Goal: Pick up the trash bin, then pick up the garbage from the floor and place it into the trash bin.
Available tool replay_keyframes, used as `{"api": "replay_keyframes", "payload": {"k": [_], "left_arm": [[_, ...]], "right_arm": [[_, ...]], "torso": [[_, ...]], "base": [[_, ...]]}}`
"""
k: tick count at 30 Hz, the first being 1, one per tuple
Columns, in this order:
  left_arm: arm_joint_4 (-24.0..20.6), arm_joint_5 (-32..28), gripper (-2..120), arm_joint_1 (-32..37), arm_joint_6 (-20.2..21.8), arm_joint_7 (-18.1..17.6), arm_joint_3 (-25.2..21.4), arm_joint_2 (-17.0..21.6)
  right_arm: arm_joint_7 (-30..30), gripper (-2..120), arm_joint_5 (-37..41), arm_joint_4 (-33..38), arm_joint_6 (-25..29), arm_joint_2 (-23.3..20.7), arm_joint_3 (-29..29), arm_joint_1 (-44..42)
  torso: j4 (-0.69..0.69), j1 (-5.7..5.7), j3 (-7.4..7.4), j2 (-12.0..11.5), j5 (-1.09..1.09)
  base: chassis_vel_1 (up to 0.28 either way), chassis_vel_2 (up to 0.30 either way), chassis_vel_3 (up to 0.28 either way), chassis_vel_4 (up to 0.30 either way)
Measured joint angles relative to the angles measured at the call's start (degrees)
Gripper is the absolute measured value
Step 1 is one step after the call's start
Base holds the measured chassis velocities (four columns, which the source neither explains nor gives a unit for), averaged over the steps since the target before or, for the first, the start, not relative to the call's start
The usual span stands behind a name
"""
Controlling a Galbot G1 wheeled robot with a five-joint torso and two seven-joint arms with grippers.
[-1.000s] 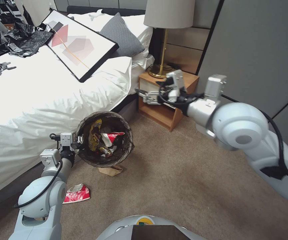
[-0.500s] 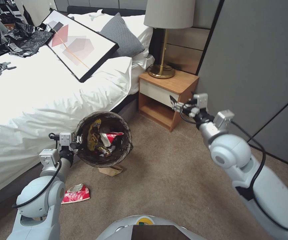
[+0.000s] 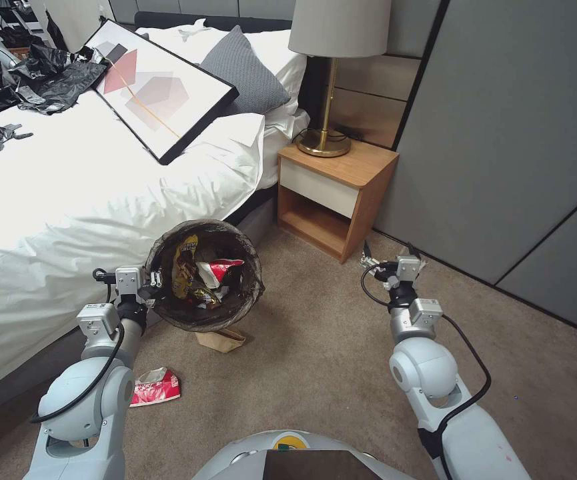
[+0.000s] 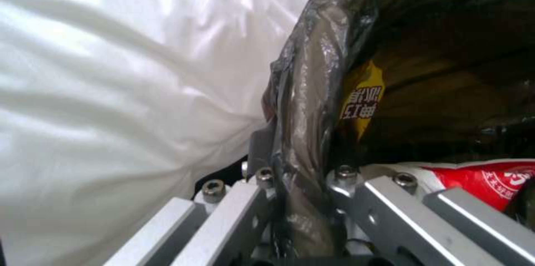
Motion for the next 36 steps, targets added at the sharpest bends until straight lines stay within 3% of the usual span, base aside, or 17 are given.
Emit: {"api": "replay_keyframes", "payload": {"k": [9,36], "left_arm": [[0.17,-0.53,0,-0.29,1.31,-1.45,0.73,-0.20],[-0.20,-1.58,0,-0.18,2.80,-1.51,0.08,0.25]], "right_arm": [[-0.23,100,-2.10,-1.09,-0.27,1.86,0.11,0.68],[-0.53,100,-0.62,-2.36,-1.09,-0.54,-1.26,1.49]], "torso": [[0.00,0.00,0.00,0.00,0.00],[0.00,0.00,0.00,0.00,0.01]], "base": [[0.000,0.000,0.000,0.000],[0.025,0.021,0.025,0.022]]}}
